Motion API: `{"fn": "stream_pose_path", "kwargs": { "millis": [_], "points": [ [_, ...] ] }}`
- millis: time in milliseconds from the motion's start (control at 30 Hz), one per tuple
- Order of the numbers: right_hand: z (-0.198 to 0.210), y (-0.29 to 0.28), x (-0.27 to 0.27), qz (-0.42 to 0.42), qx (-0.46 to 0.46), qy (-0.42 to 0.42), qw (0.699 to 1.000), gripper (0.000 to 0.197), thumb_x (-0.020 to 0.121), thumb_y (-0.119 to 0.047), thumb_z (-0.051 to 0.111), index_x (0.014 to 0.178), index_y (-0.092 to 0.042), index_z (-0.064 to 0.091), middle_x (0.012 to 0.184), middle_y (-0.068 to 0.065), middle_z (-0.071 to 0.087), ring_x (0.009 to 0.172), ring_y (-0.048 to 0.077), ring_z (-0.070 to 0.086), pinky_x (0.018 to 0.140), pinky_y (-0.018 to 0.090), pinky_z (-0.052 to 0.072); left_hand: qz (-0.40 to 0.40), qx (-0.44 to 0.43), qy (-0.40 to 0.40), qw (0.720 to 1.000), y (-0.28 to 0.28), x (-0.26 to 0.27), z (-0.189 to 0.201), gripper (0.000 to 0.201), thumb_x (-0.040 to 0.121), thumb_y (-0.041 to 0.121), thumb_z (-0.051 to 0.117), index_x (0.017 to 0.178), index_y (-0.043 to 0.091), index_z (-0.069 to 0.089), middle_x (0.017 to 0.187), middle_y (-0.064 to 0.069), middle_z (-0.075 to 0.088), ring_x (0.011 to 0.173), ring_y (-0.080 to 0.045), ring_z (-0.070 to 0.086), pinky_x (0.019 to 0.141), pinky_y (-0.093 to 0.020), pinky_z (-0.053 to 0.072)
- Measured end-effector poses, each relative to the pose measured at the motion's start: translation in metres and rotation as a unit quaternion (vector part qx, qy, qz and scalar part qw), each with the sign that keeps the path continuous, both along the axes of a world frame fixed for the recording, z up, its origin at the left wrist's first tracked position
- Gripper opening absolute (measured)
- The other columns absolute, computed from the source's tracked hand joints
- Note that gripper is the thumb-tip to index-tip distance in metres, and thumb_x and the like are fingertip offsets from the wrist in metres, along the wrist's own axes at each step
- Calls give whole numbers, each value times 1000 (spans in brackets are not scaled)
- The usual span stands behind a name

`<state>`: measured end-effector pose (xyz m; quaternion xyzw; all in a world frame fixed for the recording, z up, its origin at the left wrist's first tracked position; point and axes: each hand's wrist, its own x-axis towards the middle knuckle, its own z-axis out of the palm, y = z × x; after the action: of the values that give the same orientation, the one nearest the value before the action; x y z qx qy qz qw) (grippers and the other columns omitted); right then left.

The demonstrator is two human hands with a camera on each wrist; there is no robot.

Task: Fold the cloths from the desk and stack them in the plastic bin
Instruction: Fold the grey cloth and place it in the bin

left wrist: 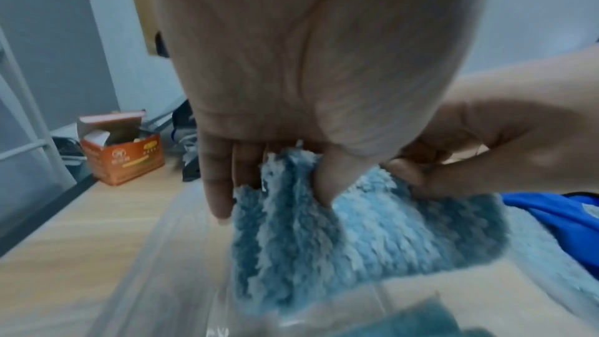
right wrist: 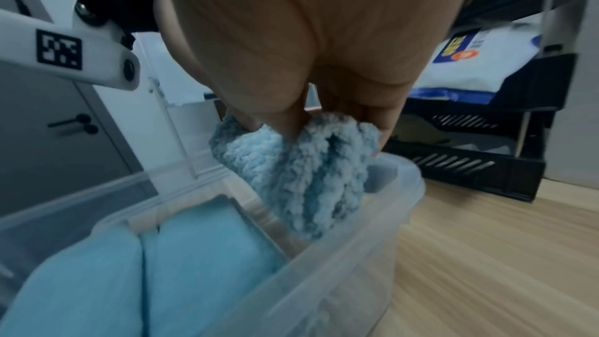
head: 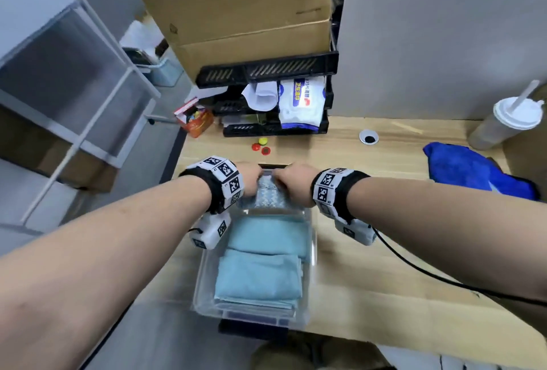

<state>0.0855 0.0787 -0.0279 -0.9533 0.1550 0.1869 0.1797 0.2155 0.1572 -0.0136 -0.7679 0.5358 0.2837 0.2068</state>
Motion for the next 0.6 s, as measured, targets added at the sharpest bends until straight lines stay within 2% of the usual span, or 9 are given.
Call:
{"fn": "stream_pose_path", "kwargs": {
  "millis": [100,167,233,333,400,467,533,600],
  "points": [
    [-20,5,11,16,-29,24,999,17,85,-13,56,101,-16,59,100,9,67,93,30,64,78,35,53,24,-36,1,999,7,3,-21,38,84,22,60,113,7,42,92,-10,63,83,-31,63,72,-38,53],
    [-34,8,17,18,-41,45,998,19,87,-12,55,105,-14,62,101,8,68,94,29,66,80,37,55,15,-55,-12,998,12,4,-35,37,82,20,61,110,12,38,89,-8,62,77,-28,60,69,-37,52],
    [-46,10,20,15,-59,60,996,19,88,-17,56,105,-15,64,100,8,69,94,29,67,78,34,54,-5,-68,-24,997,14,4,-47,27,82,21,61,104,18,46,91,-6,63,77,-27,60,68,-34,48],
    [-60,15,24,-12,-74,86,994,22,88,-21,59,109,-20,64,101,4,69,92,27,67,71,32,49,-33,-63,-66,995,14,6,-49,11,82,28,62,93,26,61,92,-3,69,85,-26,67,73,-34,53],
    [-64,18,26,-29,-75,95,992,18,86,-21,61,103,-23,64,98,0,70,91,24,68,75,33,51,-51,-62,-82,993,13,6,-54,14,85,23,60,98,23,66,97,-4,70,89,-26,68,72,-34,54],
    [-68,19,30,-35,-70,115,990,13,79,-16,66,90,-22,61,93,0,69,90,24,68,79,36,54,-66,-48,-101,992,12,4,-62,22,88,13,54,105,18,67,101,-6,71,92,-27,69,72,-35,54],
    [-74,19,34,-23,-65,151,986,23,73,-11,71,82,-22,53,90,2,68,86,25,68,80,39,57,-81,-27,-116,990,11,1,-66,26,91,6,50,110,11,67,106,-10,70,97,-28,68,70,-35,51],
    [-80,20,37,-18,-80,162,983,22,74,-16,71,80,-23,51,83,-1,66,80,24,67,77,39,56,-74,-12,-105,992,10,-1,-72,26,92,5,48,111,8,66,110,-12,69,100,-29,67,72,-36,50]
  ]
}}
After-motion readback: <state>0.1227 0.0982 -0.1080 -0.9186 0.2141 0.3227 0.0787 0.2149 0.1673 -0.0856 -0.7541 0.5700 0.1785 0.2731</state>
